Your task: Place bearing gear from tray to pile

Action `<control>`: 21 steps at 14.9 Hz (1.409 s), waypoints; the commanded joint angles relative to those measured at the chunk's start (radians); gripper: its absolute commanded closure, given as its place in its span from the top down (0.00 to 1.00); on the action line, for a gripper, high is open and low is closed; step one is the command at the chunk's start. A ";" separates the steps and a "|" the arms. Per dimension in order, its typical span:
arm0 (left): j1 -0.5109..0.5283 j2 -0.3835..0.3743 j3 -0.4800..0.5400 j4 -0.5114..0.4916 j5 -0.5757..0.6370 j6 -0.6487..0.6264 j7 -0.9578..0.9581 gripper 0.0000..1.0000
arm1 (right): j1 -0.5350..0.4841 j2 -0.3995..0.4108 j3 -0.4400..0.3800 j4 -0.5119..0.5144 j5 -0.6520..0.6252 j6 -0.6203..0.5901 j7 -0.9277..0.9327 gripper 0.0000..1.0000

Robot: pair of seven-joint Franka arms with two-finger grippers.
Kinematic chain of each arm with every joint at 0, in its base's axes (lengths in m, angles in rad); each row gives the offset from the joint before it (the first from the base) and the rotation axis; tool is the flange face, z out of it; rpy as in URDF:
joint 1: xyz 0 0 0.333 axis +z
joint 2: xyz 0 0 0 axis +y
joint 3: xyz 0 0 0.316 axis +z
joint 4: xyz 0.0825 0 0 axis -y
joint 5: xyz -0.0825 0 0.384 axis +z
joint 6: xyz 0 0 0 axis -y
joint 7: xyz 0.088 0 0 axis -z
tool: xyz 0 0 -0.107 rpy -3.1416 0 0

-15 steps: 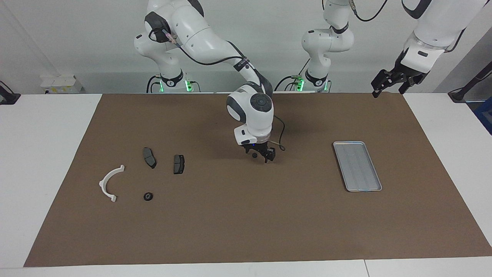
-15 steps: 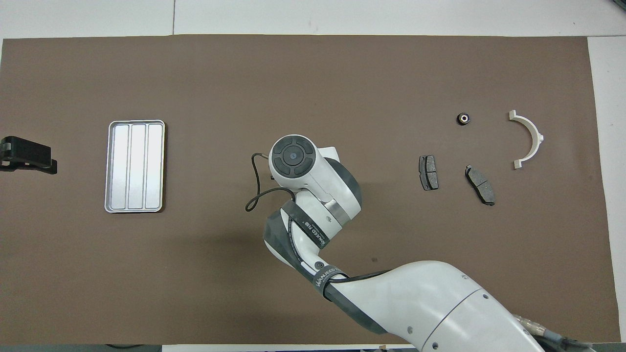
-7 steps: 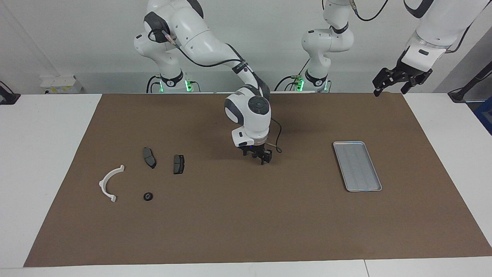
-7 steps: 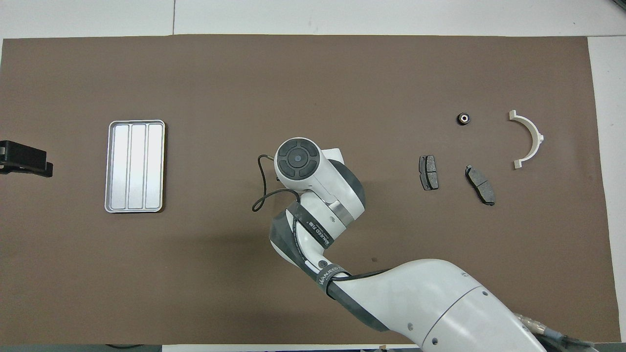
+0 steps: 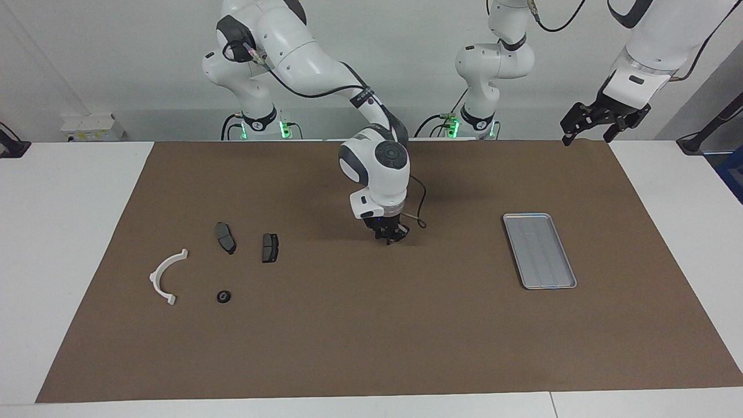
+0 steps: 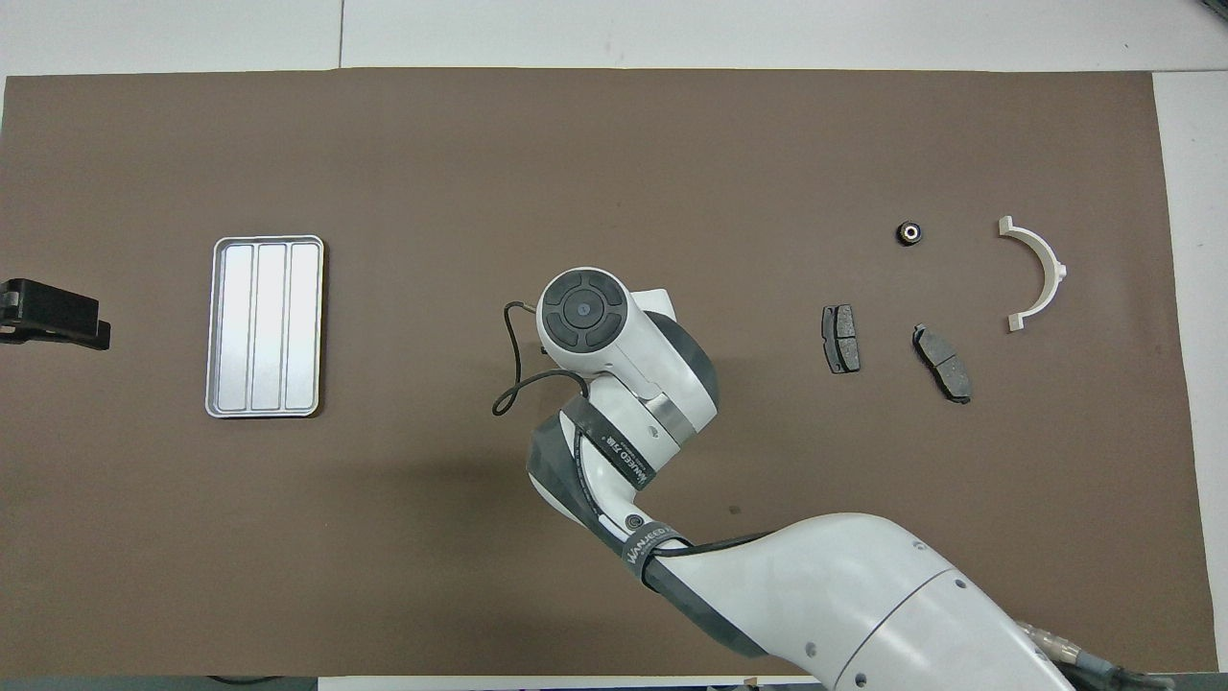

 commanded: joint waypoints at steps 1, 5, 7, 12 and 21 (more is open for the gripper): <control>-0.009 -0.036 -0.001 -0.042 -0.007 0.020 0.009 1.00 | -0.014 0.006 0.011 -0.010 -0.011 -0.008 0.002 0.00; -0.023 -0.036 -0.002 -0.046 -0.007 0.033 -0.002 1.00 | -0.026 0.012 0.011 0.078 -0.016 -0.114 -0.011 0.00; -0.024 -0.036 -0.004 -0.046 -0.007 0.033 -0.002 1.00 | -0.052 0.008 0.011 0.155 -0.008 -0.229 -0.066 0.00; -0.024 -0.036 -0.007 -0.048 -0.007 0.049 -0.003 1.00 | -0.225 -0.047 0.010 0.209 -0.003 -0.340 -0.391 0.00; -0.044 -0.042 -0.008 -0.069 -0.007 0.083 -0.002 1.00 | -0.526 -0.037 0.008 0.062 -0.016 -0.085 -0.967 0.00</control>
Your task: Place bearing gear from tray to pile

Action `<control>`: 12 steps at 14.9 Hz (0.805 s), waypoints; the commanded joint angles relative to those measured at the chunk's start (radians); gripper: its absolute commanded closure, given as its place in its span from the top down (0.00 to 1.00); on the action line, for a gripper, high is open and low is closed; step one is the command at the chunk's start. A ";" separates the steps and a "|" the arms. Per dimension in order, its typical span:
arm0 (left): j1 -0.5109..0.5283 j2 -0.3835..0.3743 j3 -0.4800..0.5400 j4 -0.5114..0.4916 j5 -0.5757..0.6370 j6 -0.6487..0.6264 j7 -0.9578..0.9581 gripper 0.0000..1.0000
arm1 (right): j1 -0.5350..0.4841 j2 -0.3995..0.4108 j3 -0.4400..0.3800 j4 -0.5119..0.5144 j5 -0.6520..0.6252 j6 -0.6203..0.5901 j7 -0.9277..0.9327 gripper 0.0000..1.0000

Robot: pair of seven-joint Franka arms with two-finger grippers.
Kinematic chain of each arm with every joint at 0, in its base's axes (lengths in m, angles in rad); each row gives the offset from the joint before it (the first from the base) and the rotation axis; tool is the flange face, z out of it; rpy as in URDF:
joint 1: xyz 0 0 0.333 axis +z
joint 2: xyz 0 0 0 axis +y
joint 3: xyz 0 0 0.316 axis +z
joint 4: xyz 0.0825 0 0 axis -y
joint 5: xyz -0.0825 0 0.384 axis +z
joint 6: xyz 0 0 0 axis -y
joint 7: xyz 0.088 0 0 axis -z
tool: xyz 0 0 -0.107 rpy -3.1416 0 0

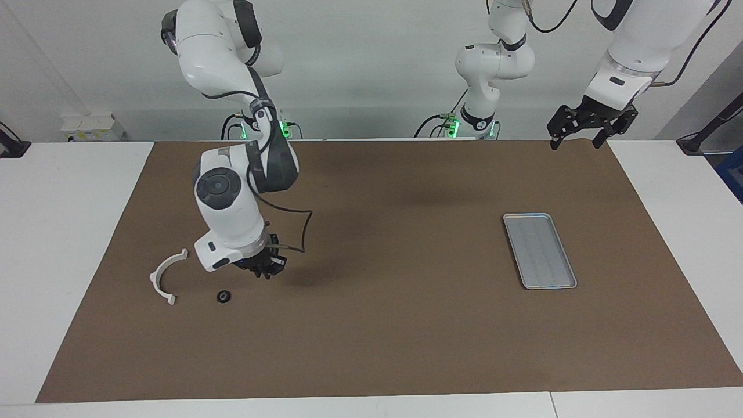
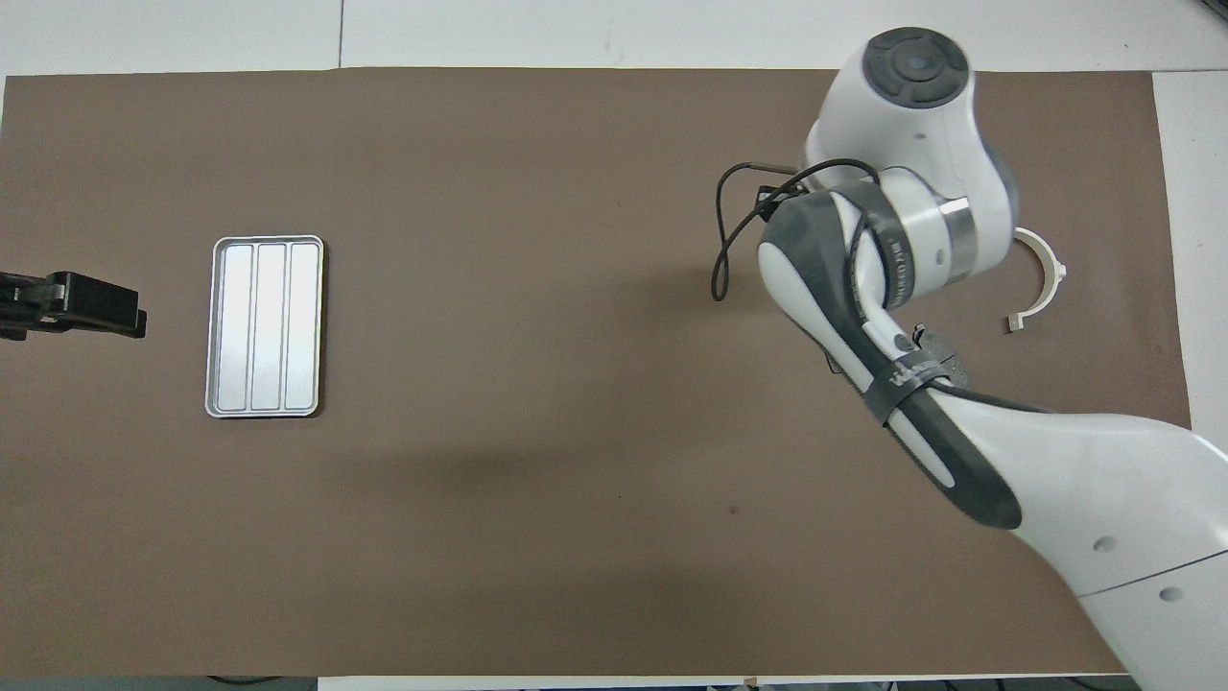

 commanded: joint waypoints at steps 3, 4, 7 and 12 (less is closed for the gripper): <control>-0.016 -0.041 0.010 -0.050 -0.006 0.036 -0.002 1.00 | -0.042 0.018 0.014 -0.107 -0.016 0.162 -0.063 0.00; -0.014 -0.041 0.010 -0.052 -0.006 0.036 -0.003 1.00 | -0.046 0.031 0.014 -0.108 -0.016 0.190 -0.066 0.00; -0.016 -0.041 0.010 -0.052 -0.006 0.038 -0.003 1.00 | -0.045 0.038 0.014 -0.115 -0.016 0.210 -0.062 0.00; -0.014 -0.042 0.008 -0.053 -0.006 0.036 -0.005 1.00 | -0.032 0.038 0.012 -0.116 -0.016 0.208 -0.054 1.00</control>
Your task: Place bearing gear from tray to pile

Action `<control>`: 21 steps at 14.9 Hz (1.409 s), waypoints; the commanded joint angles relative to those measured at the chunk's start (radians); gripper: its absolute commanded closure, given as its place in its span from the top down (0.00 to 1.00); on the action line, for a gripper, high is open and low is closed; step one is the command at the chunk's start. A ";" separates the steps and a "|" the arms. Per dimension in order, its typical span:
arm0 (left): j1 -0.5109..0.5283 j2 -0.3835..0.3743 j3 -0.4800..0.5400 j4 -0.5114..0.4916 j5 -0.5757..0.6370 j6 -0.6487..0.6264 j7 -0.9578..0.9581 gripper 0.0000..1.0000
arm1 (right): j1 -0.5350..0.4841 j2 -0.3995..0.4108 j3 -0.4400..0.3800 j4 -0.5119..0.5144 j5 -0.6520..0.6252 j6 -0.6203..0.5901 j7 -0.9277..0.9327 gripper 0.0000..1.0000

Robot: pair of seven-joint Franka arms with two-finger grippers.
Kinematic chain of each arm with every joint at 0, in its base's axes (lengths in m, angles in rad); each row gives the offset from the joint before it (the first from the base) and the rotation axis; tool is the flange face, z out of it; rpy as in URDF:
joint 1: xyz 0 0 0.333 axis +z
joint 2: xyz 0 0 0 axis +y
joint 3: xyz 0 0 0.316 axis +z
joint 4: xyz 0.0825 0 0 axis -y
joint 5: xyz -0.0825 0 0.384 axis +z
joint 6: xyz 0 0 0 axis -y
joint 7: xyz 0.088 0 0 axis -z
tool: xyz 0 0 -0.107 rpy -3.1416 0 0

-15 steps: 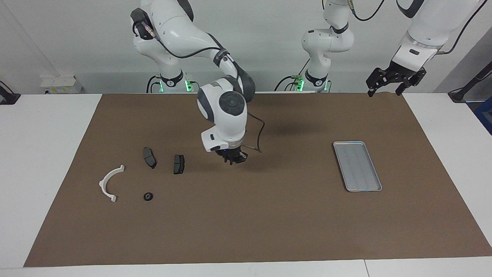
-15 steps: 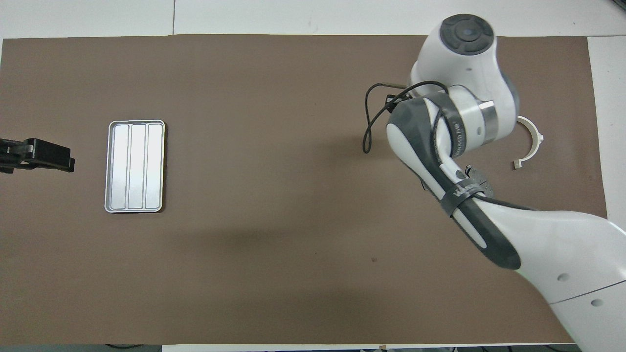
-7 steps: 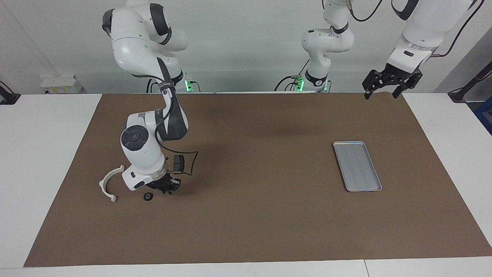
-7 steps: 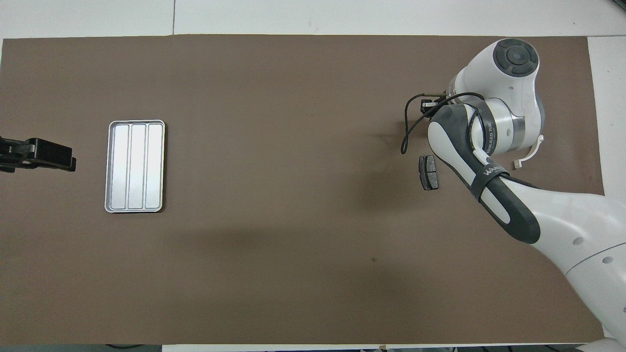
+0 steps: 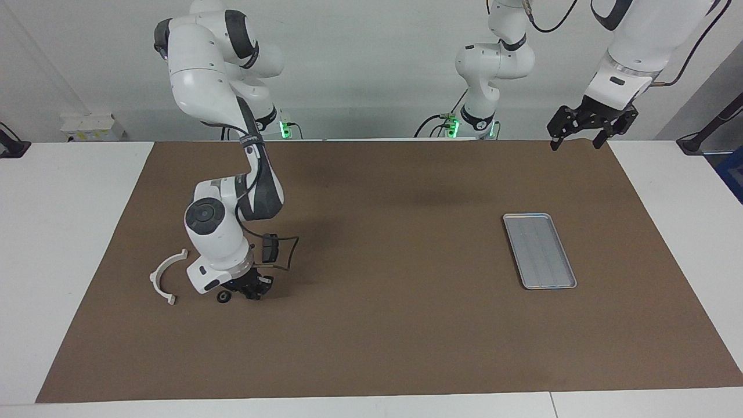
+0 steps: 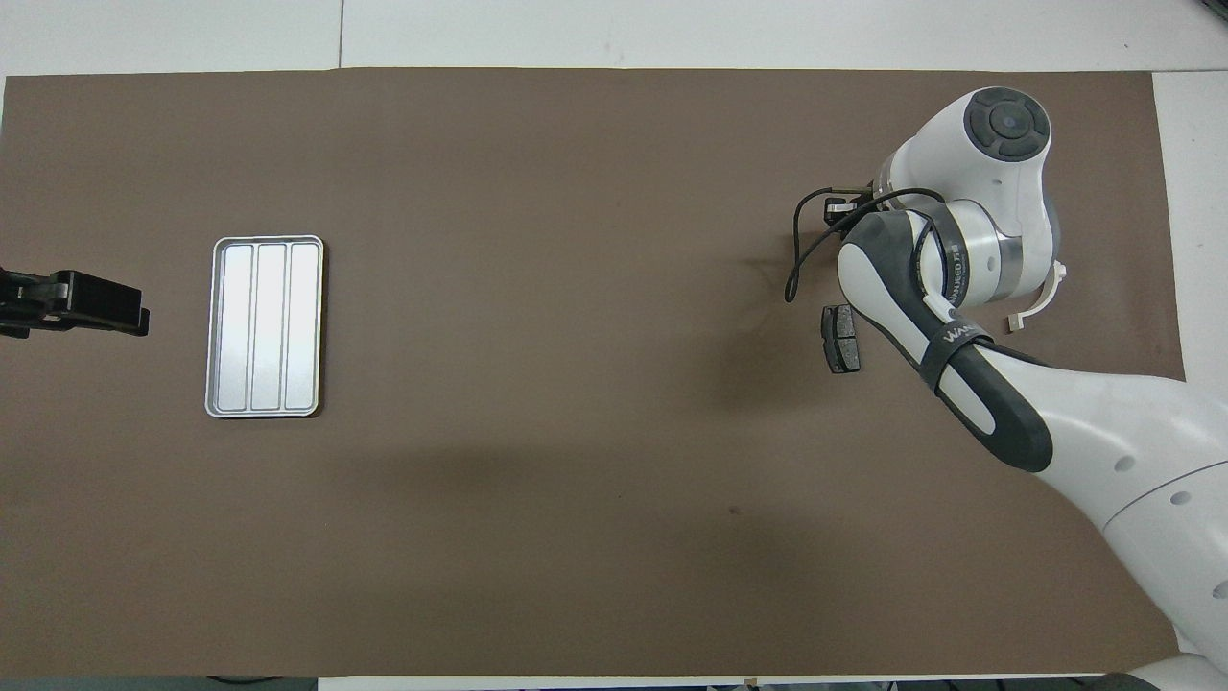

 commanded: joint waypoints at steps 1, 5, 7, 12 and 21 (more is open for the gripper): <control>-0.014 -0.042 0.008 -0.052 -0.006 0.025 -0.003 1.00 | -0.004 -0.010 0.009 -0.015 -0.014 0.014 -0.009 1.00; -0.016 -0.042 0.008 -0.052 -0.006 0.025 -0.002 1.00 | -0.004 -0.025 0.009 -0.015 -0.019 -0.001 -0.014 1.00; -0.016 -0.042 0.008 -0.054 -0.006 0.027 -0.003 1.00 | -0.013 -0.028 0.009 -0.012 -0.019 -0.001 -0.015 1.00; -0.016 -0.043 0.005 -0.060 -0.006 0.040 -0.003 1.00 | -0.039 -0.053 0.011 -0.014 -0.019 -0.021 -0.014 1.00; -0.022 -0.050 0.005 -0.077 -0.006 0.050 -0.005 1.00 | -0.033 -0.270 -0.009 -0.017 0.001 -0.260 -0.245 1.00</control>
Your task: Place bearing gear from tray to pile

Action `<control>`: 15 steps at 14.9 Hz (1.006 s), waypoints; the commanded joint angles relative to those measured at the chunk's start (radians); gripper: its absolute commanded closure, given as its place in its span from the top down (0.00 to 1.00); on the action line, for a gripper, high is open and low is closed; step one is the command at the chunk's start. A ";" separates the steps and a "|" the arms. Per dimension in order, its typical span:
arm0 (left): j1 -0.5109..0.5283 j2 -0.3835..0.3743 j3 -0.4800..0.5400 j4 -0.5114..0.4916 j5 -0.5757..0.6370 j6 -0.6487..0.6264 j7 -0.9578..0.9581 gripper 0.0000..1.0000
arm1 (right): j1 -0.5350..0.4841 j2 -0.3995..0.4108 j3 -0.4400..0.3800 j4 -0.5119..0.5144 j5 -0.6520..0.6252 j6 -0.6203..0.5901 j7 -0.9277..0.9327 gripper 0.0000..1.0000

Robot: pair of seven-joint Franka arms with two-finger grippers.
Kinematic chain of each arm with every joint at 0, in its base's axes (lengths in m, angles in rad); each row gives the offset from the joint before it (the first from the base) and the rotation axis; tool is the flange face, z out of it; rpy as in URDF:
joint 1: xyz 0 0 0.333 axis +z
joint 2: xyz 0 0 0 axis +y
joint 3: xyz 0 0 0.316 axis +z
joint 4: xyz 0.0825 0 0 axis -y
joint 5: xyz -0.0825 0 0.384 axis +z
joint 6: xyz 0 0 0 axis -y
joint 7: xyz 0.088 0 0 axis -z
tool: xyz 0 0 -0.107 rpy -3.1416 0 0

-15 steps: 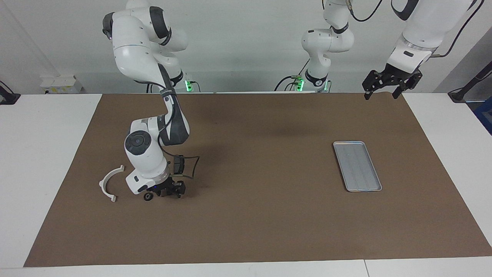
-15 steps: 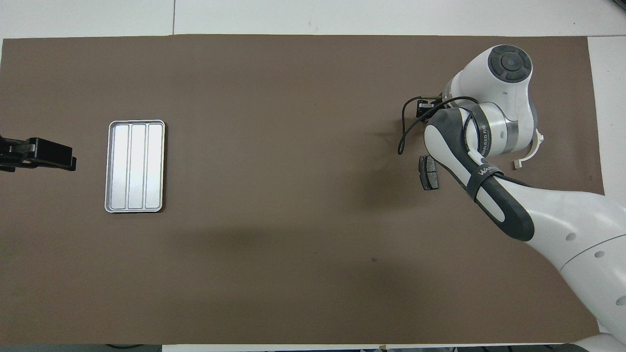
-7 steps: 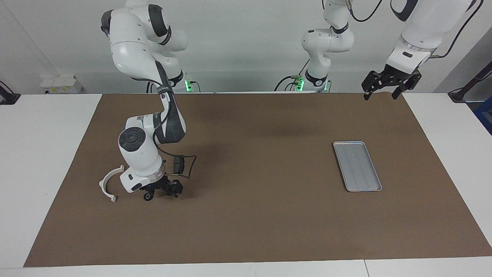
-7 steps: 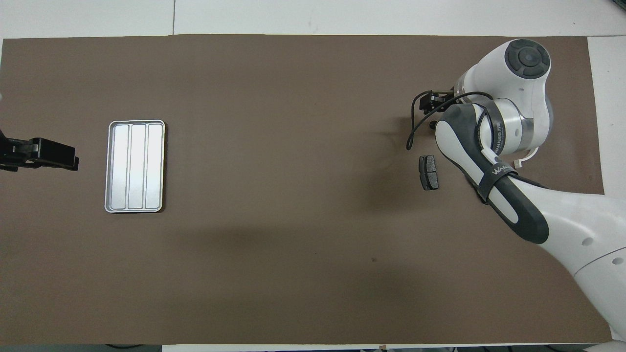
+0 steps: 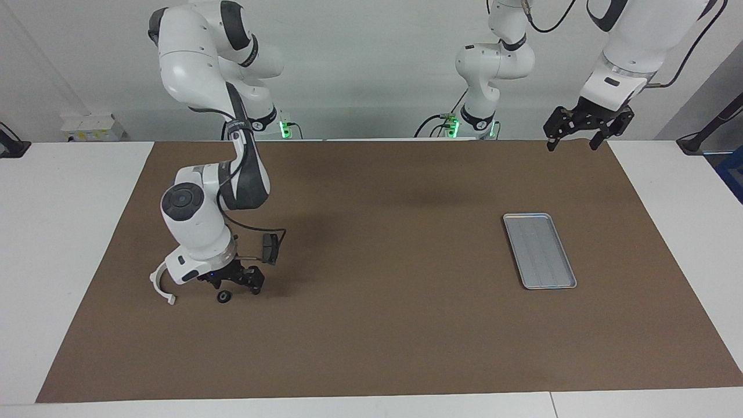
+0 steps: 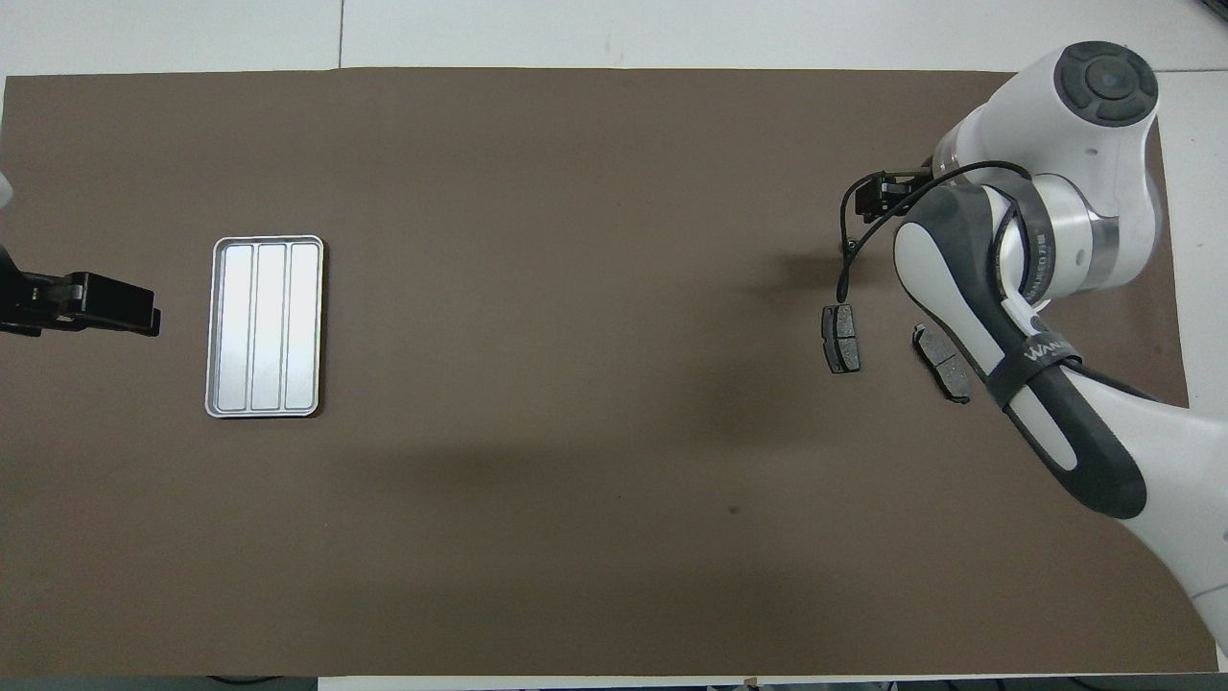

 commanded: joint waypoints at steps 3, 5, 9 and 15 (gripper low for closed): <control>-0.013 -0.046 0.008 -0.067 -0.006 0.046 -0.005 1.00 | 0.000 -0.256 -0.006 -0.121 0.007 -0.123 -0.148 1.00; -0.011 -0.046 0.008 -0.067 -0.006 0.046 -0.005 1.00 | 0.018 -0.373 -0.006 -0.190 0.048 -0.139 -0.157 1.00; -0.013 -0.048 0.008 -0.070 -0.006 0.047 -0.005 1.00 | 0.046 -0.488 -0.006 -0.201 0.062 -0.286 -0.153 1.00; -0.022 -0.053 0.008 -0.082 -0.006 0.058 -0.006 1.00 | 0.041 -0.559 -0.006 -0.201 0.115 -0.414 -0.157 1.00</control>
